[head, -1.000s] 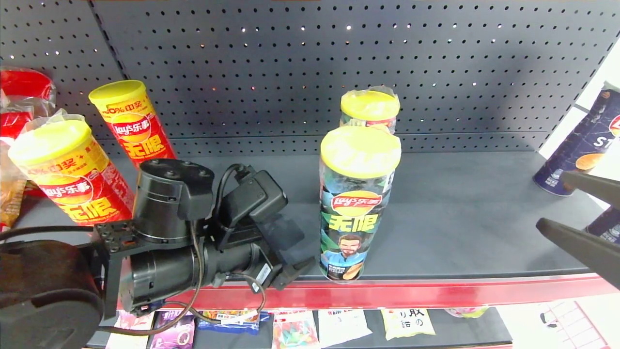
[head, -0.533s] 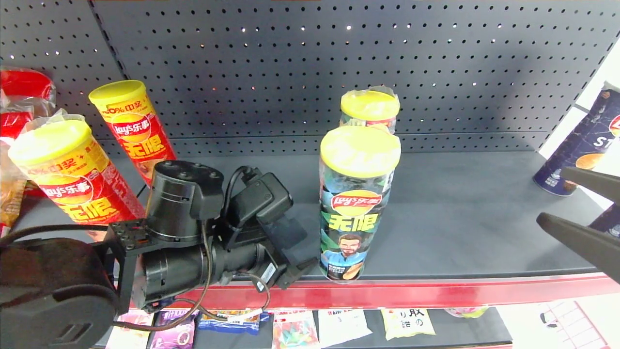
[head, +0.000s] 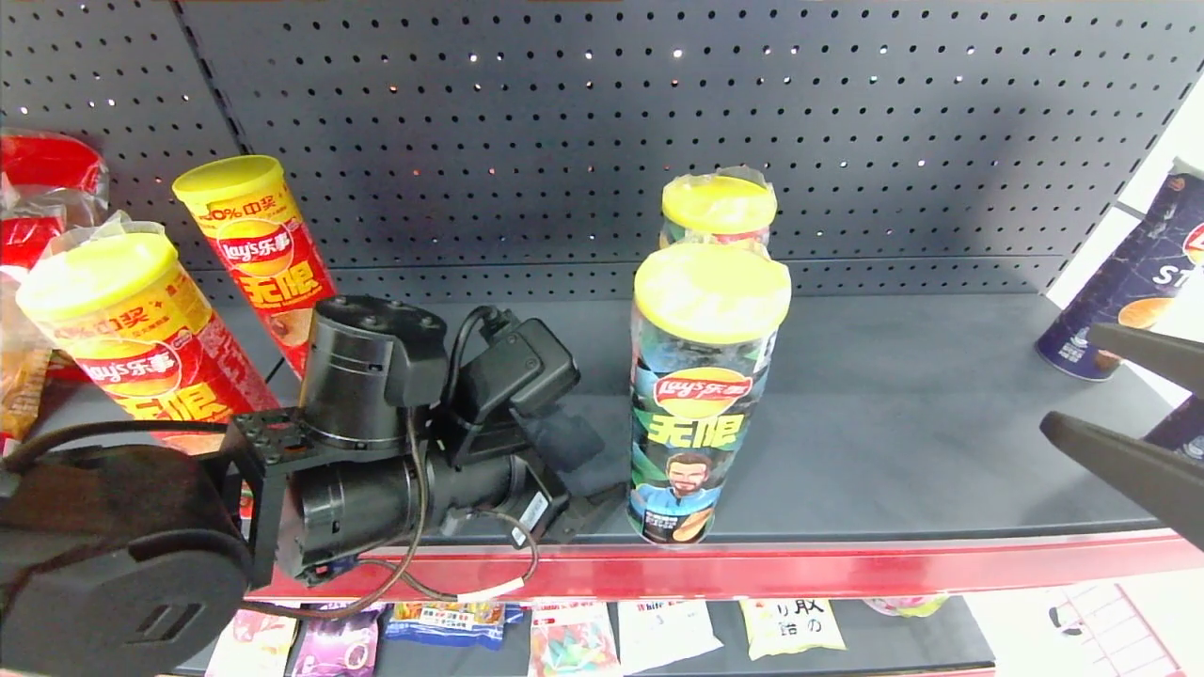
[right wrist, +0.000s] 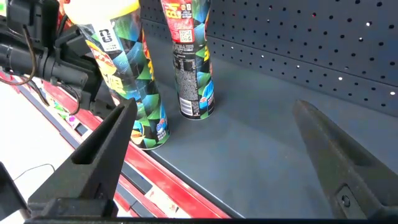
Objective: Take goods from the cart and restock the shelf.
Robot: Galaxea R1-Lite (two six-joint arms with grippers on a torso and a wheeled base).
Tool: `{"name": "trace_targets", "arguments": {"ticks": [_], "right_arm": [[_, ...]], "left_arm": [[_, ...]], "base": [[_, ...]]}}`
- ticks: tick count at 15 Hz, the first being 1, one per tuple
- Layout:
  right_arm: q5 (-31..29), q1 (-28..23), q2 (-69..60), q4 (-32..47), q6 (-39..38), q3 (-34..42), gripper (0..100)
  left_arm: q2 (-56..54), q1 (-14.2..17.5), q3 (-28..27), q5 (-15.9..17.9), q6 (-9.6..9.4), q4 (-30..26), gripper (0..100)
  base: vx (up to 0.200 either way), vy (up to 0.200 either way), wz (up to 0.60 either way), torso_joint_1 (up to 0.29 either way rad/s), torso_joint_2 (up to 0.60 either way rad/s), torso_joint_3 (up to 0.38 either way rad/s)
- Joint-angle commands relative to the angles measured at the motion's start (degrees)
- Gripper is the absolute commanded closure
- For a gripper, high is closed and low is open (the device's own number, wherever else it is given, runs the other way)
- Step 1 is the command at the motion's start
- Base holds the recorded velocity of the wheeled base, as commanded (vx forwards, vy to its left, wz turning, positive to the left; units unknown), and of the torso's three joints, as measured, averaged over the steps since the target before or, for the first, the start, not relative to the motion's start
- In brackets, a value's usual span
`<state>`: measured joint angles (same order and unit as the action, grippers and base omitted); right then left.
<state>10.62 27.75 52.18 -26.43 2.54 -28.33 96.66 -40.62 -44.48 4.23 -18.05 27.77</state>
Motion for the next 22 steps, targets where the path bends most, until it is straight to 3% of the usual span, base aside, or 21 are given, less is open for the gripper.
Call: {"name": "trace_targets", "arguments": {"ticks": [1, 10, 22], "right_arm": [[0.0, 0.0, 0.2, 0.0, 0.0, 0.0, 0], [0.0, 0.0, 0.3, 0.0, 0.0, -0.1, 0], [0.0, 0.0, 1.3, 0.0, 0.0, -0.8, 0]], "left_arm": [[0.0, 0.0, 0.1, 0.0, 0.04, 0.0, 0], [-5.6, -0.2, 6.0, 0.1, 0.04, 0.0, 0], [-2.7, -0.7, 3.2, 0.2, -0.05, 0.0, 0]], "base": [[0.0, 0.0, 0.0, 0.0, 0.0, 0.0], [0.0, 0.0, 0.0, 0.0, 0.0, 0.0], [0.0, 0.0, 0.0, 0.0, 0.0, 0.0]]}}
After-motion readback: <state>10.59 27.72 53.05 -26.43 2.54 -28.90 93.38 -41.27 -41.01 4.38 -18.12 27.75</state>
